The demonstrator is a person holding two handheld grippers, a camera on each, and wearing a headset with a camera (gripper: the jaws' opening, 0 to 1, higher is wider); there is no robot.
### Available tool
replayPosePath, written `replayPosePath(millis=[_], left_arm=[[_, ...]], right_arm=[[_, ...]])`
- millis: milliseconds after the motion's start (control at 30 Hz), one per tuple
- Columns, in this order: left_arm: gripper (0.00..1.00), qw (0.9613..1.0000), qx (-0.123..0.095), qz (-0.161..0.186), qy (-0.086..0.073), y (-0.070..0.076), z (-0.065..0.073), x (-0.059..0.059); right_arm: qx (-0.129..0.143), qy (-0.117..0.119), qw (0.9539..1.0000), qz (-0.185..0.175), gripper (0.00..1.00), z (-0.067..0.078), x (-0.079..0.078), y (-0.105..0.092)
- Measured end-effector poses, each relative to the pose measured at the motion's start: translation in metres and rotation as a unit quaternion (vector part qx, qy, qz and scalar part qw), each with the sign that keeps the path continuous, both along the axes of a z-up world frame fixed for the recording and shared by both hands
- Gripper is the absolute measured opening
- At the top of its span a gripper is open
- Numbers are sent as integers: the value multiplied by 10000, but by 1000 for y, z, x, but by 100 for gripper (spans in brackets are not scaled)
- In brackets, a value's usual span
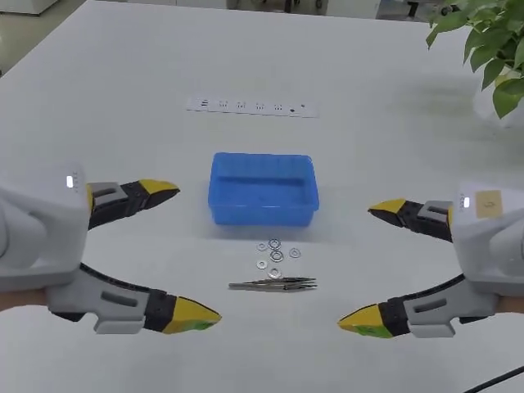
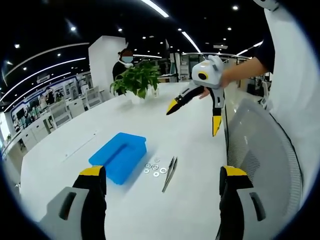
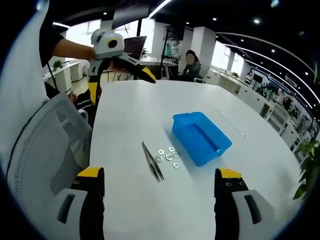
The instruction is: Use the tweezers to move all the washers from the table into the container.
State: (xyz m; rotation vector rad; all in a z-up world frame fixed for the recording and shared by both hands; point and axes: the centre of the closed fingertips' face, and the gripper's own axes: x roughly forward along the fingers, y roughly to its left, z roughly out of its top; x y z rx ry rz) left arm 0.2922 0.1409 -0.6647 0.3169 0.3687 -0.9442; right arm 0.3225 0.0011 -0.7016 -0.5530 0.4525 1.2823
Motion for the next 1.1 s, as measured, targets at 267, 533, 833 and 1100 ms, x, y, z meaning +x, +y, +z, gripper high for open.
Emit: replayPosePath(millis=[267, 533, 833, 1100], left_arm=[[100, 10000, 49, -7, -15, 1, -1, 3], [100, 10000, 51, 20, 68, 5, -6, 5], [100, 9999, 83, 35, 52, 5, -9, 9], [100, 9998, 101, 42, 169, 8, -18, 11]], right_arm=[[118, 36, 9998, -127, 92, 1, 3, 3], [93, 66, 9998, -149, 91, -2, 5, 2], [61, 79, 9998, -158, 91, -4, 8, 4], [-18, 86, 9999, -146, 91, -8, 11, 4]])
